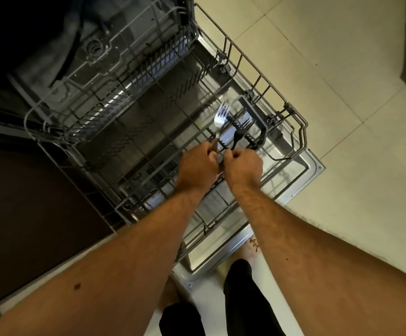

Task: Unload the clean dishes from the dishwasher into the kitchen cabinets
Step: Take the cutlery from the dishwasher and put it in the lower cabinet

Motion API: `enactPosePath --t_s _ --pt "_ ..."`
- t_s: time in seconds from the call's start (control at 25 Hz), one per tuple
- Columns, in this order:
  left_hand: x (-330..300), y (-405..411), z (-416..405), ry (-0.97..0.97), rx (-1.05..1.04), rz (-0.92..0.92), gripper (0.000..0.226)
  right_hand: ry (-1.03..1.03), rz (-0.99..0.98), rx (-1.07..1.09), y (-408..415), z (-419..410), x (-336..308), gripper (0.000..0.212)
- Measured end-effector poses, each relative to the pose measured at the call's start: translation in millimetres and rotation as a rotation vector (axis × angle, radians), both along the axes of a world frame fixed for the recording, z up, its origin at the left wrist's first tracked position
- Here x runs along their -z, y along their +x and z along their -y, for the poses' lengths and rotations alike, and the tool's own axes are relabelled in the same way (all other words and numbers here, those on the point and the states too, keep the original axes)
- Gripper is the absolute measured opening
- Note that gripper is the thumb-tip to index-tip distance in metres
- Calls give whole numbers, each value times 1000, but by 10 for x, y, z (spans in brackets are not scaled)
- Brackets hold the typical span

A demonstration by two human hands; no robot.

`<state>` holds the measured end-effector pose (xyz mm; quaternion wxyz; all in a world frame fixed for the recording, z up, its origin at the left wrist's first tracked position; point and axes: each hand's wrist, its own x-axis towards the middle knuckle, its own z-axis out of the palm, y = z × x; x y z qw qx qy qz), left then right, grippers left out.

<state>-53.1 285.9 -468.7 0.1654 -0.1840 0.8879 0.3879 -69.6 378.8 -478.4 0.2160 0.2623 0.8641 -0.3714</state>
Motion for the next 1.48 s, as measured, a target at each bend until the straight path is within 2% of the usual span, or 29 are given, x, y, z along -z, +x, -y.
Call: enactPosePath --t_s 0.2,0.28,0.4,0.6,0.84,1.0,1.2,1.48 --pt "-271 449 155 97 -208 69 4 -173 -74 6 206 18 -195 24" --pt "-369 716 233 145 -232 66 12 -219 -89 -14 412 87 -321 22" --pt "-520 1113 345 97 -175 72 21 -263 -105 -26 852 218 -481 11" --pt "-664 1780 661 195 -165 163 20 -512 -41 205 1735 437 -614 18" --pt "-501 2491 863 355 -329 164 34 -454 -24 277 2461 542 -585 17" --pt "-521 2981 783 392 -441 104 47 -490 63 210 2916 615 -656 25" --pt "-662 3575 704 540 -692 105 31 -535 81 81 3554 512 -803 21" --pt "-923 4444 936 703 -956 103 16 -476 176 -143 4220 791 -1011 32"
